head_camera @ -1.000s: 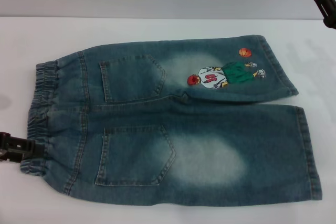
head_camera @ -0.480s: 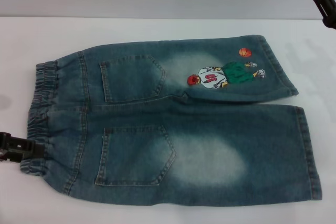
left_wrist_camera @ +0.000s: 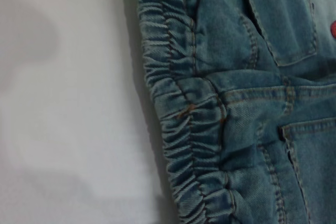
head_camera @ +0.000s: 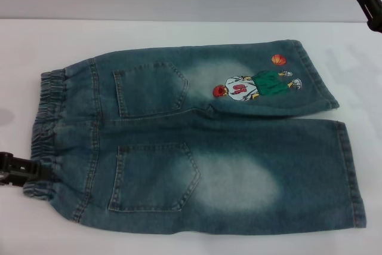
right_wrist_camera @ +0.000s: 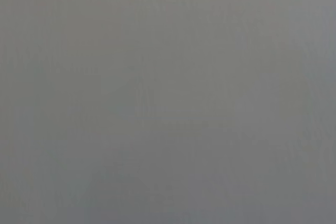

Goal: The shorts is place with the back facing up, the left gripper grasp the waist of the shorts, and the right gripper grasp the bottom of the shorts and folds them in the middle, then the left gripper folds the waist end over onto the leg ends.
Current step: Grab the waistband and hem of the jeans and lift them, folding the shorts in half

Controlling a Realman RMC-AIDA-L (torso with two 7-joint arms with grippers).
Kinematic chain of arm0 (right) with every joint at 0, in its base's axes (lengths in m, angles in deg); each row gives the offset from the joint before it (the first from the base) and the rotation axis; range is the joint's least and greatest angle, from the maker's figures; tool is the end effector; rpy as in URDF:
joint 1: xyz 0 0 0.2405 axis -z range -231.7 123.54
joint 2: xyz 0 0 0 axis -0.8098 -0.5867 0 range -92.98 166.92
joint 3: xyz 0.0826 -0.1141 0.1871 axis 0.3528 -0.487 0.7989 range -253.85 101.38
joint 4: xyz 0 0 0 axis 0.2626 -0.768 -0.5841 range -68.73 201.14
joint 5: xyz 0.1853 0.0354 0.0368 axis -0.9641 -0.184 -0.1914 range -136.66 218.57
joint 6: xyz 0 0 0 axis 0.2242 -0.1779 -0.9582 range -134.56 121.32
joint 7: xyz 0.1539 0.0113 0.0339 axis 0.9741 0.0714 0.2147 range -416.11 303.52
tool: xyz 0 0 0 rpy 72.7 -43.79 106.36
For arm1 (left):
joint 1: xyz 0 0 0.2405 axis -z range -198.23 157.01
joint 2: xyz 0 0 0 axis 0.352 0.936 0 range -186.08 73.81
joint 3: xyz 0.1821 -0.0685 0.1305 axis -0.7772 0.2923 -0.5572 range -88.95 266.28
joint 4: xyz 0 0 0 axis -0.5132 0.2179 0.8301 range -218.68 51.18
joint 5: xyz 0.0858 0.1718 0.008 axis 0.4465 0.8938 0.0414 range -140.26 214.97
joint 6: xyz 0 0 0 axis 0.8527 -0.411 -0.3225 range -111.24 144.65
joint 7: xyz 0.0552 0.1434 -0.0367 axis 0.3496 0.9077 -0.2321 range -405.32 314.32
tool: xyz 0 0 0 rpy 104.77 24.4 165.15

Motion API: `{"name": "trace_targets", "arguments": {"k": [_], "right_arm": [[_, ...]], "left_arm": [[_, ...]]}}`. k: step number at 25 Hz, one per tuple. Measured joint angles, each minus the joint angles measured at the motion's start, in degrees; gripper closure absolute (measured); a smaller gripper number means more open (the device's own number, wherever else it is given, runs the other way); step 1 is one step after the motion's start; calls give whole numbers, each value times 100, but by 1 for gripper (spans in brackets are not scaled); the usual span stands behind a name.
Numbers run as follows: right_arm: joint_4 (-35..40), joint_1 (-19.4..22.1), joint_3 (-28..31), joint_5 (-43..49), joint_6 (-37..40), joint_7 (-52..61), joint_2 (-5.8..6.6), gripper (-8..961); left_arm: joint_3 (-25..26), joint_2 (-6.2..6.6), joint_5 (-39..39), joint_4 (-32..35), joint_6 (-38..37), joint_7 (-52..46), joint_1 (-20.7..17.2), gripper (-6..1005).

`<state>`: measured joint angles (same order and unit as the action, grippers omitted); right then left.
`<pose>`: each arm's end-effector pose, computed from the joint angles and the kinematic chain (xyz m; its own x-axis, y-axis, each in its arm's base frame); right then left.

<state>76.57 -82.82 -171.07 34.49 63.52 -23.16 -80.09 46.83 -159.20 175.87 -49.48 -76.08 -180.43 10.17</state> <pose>0.2598 0.3594 0.0366 0.4696 0.1160 -0.8752 -0.8168 -0.3192 -0.4806 -0.3248 0.2889 0.0746 0.1537 0.9809 0.1194 0.9822 -0.1384 -0.1272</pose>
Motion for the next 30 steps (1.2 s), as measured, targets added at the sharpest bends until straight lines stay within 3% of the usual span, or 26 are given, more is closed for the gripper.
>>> {"name": "trace_targets", "arguments": {"k": [30], "right_arm": [[0, 3, 44, -4, -4, 0, 0, 386]], "left_arm": [[3, -137, 0, 0, 60, 44, 297, 207]]}}
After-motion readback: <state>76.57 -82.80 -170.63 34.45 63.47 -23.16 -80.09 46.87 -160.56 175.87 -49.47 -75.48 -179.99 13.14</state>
